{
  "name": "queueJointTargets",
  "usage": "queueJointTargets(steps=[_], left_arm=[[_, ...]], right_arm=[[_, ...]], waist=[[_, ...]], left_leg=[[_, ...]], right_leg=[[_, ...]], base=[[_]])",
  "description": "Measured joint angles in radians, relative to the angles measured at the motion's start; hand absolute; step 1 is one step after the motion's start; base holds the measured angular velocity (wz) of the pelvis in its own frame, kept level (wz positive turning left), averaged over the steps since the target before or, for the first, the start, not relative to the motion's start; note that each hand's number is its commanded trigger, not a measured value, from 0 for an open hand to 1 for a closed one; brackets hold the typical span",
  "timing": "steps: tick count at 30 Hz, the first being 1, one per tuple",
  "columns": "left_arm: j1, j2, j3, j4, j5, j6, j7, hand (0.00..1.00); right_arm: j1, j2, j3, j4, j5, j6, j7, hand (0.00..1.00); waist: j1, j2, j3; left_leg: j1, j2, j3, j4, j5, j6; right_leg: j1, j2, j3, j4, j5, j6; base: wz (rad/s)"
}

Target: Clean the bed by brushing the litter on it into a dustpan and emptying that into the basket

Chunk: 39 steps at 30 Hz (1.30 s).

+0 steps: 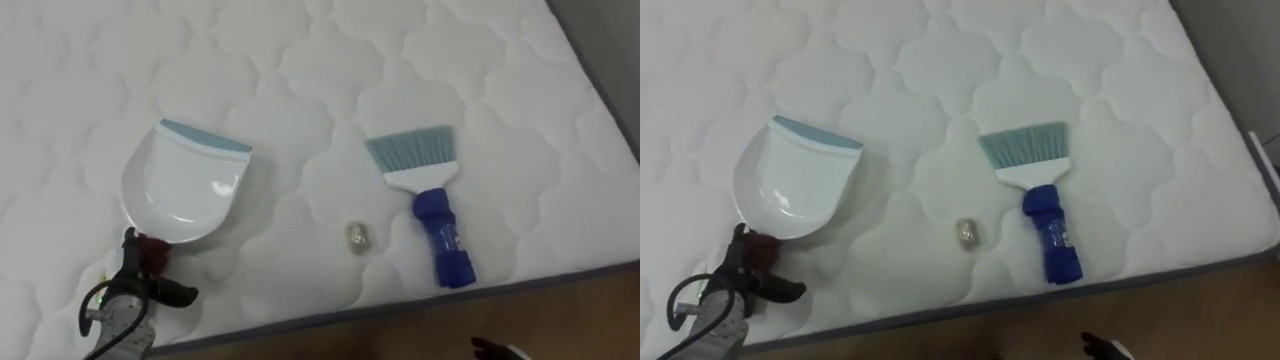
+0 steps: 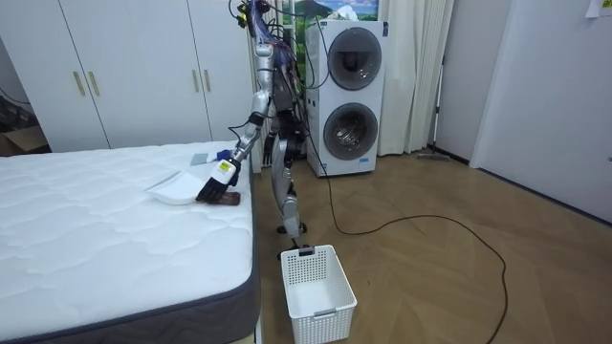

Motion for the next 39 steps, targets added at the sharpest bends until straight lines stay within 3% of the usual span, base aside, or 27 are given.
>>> queueJointTargets(steps=[8, 13, 17, 25, 32, 39], left_arm=[[-0.005, 0.009, 0.000, 0.006, 0.001, 0.045, 0.000, 1.00], [-0.049, 0.010, 0.004, 0.066, 0.002, 0.085, -0.019, 1.00], [-0.076, 0.010, -0.037, 0.102, 0.003, 0.113, -0.058, 1.00], [-0.087, 0.009, -0.046, 0.122, 0.002, 0.125, -0.083, 1.00], [-0.088, 0.009, -0.067, 0.127, 0.002, 0.130, -0.088, 1.00], [-0.091, 0.015, -0.067, 0.137, 0.003, 0.131, -0.107, 1.00]], right_arm=[[0.005, 0.000, 0.000, 0.001, 0.026, 0.022, -0.020, 0.00], [0.003, 0.000, 0.000, 0.010, 0.024, 0.023, -0.028, 0.00], [0.003, 0.001, 0.002, 0.021, 0.025, 0.042, -0.028, 0.00], [-0.016, 0.001, 0.039, 0.036, 0.057, 0.045, -0.034, 0.00], [-0.017, 0.001, 0.066, 0.043, 0.148, 0.060, -0.037, 0.00], [-0.020, 0.002, 0.068, 0.045, 0.142, 0.065, -0.035, 0.00]], waist=[[0.000, 0.006, -0.0004], [0.000, 0.007, -0.0009], [-0.005, 0.008, -0.0005], [-0.013, 0.009, 0.0012], [-0.018, 0.001, 0.0036], [-0.027, -0.007, 0.0044]], left_leg=[[-0.002, 0.001, 0.010, 0.000, -0.001, 0.001], [-0.011, 0.002, 0.022, 0.003, -0.001, 0.002], [-0.013, 0.004, 0.026, 0.011, -0.001, 0.002], [-0.018, 0.013, 0.046, 0.019, -0.001, 0.002], [-0.030, 0.014, 0.051, 0.022, -0.001, 0.002], [-0.036, 0.013, 0.056, 0.035, -0.001, 0.002]], right_leg=[[-0.010, 0.000, 0.009, 0.005, 0.000, 0.000], [-0.028, -0.001, 0.018, 0.019, 0.000, 0.000], [-0.031, -0.001, 0.018, 0.028, 0.000, 0.000], [-0.042, -0.001, 0.013, 0.036, 0.000, -0.010], [-0.052, -0.002, 0.014, 0.038, 0.000, -0.010], [-0.061, -0.006, 0.016, 0.055, -0.007, -0.009]], base=[[-0.03], [-0.07], [0.00], [-0.05], [0.00], [0.01]])
